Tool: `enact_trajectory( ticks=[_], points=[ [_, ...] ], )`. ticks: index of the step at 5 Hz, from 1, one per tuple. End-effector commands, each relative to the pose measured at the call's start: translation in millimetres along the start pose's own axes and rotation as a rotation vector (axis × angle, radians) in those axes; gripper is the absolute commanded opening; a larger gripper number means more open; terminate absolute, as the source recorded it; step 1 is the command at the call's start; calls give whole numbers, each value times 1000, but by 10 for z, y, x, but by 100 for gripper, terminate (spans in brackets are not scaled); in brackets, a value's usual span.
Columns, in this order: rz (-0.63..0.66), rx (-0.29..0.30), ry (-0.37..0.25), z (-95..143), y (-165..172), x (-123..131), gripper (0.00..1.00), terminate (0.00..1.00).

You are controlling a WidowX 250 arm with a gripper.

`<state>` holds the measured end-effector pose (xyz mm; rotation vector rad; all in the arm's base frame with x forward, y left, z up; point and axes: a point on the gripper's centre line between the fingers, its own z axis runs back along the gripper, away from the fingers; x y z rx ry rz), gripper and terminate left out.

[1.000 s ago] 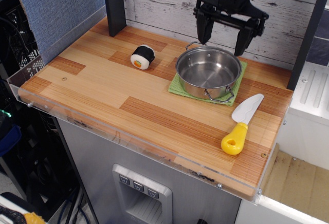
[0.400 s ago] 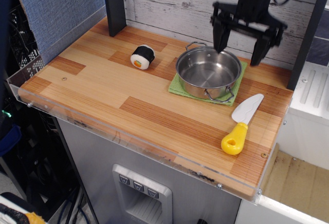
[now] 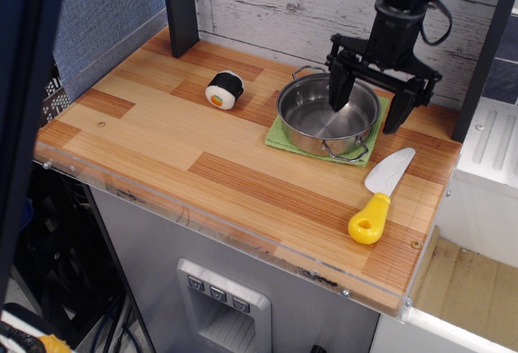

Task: Place the vessel on the left edge of the table

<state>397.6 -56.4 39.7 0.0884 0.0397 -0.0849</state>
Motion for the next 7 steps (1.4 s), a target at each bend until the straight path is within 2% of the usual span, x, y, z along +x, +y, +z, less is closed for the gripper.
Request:
enact_trajectory(
  ticks=[1,3,4,5,7],
  points=[
    [0,9,-36,150,10,43,0,0],
    [9,10,-34,170,12,27,0,0],
    [11,2,-49,262,28,2,0,0],
    [36,-28,-100,510,106,-97,0,0],
    [103,-83,-198,1085,457,-485,0,0]
  ],
)
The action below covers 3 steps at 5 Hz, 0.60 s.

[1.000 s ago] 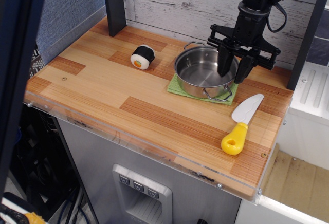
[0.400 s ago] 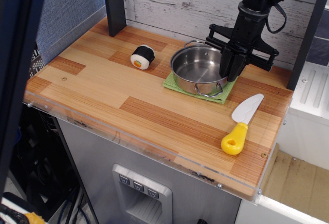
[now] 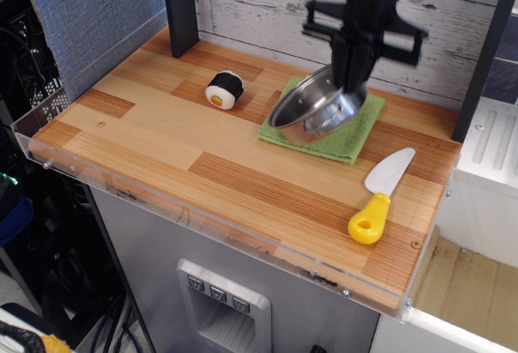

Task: Place the vessel on the left edge of the table

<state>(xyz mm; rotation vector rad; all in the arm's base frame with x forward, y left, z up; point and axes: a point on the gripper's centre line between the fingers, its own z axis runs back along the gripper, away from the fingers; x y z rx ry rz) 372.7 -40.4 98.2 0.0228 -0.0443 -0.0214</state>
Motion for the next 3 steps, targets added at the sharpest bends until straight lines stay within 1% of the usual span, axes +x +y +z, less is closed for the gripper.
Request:
enact_trajectory(
  ticks=[1,2,3],
  points=[
    [104,-33,-114,660,644,-304,0,0],
    [175,-23,-68,571,1128,-426,0,0],
    [211,36,-17,430,1474,-539,0,0]
  ],
)
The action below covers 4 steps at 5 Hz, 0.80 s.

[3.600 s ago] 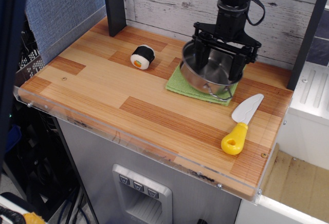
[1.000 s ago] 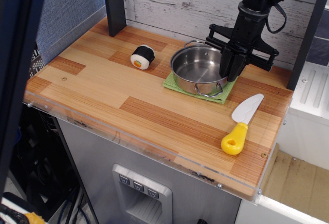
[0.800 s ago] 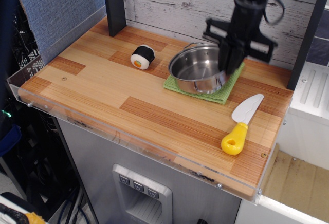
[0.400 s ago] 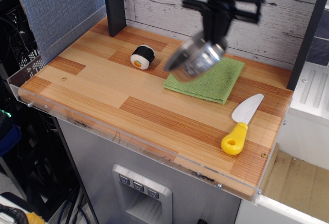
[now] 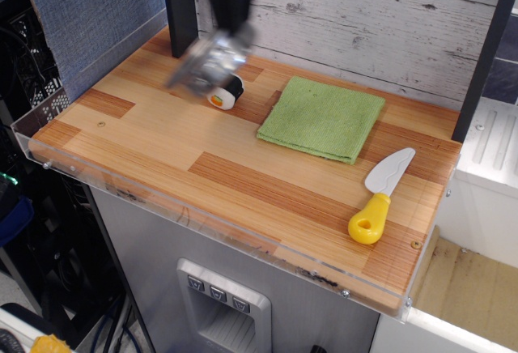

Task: Place the vessel on the left edge of the table

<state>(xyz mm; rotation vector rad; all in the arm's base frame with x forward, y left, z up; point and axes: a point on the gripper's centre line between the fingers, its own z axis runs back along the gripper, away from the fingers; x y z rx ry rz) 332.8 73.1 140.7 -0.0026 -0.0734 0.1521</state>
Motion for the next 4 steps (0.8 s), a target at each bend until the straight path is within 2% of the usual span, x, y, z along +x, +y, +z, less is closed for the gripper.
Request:
enact_trajectory(
  ticks=[1,2,4],
  points=[
    [68,117,27,-76,592,-163,0,0],
    [95,132,43,-230,727,-164,0,0],
    [140,148,54,-451,993,71,0,0]
  ],
)
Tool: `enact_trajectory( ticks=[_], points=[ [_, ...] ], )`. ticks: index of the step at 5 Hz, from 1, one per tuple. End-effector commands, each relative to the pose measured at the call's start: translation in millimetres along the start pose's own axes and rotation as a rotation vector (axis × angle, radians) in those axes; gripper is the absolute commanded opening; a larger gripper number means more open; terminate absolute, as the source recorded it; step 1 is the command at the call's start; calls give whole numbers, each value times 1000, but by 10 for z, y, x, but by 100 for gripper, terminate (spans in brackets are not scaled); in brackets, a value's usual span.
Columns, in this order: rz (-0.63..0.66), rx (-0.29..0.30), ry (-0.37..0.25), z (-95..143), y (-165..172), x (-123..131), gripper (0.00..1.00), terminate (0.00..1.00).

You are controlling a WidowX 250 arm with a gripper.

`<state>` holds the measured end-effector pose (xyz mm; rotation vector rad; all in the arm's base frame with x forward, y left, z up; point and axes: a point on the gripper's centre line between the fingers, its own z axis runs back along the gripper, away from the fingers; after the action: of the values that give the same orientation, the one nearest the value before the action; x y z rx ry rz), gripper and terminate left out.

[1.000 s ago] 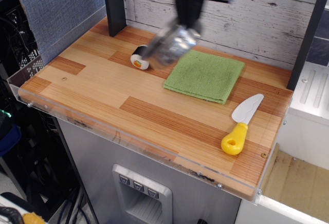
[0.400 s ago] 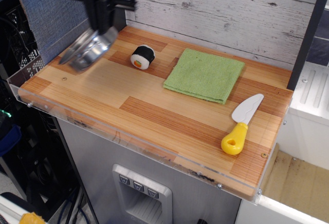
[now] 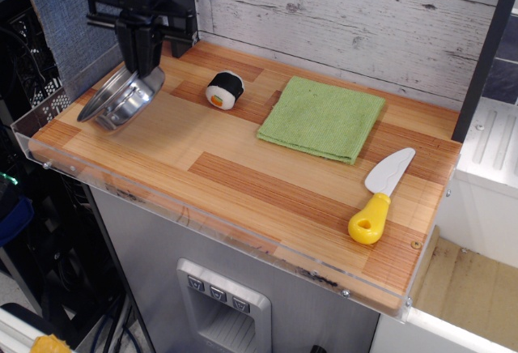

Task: Place the vessel on the left edge of the table

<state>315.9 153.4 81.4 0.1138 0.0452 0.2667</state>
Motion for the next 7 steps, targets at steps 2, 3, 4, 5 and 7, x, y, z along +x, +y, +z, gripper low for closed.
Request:
enact_trajectory(
  ticks=[2,3,4,5,7],
  points=[
    [11,-15,-71,92,114,342,0,0],
    [-40,-39,-62,117,-52,273,100,0],
    [-81,-51,-12,13,-200,228,100,0],
    [-128,-47,41,-137,-353,169,100,0],
    [-101,-106,-122,681,-363,40,100,0]
  ],
)
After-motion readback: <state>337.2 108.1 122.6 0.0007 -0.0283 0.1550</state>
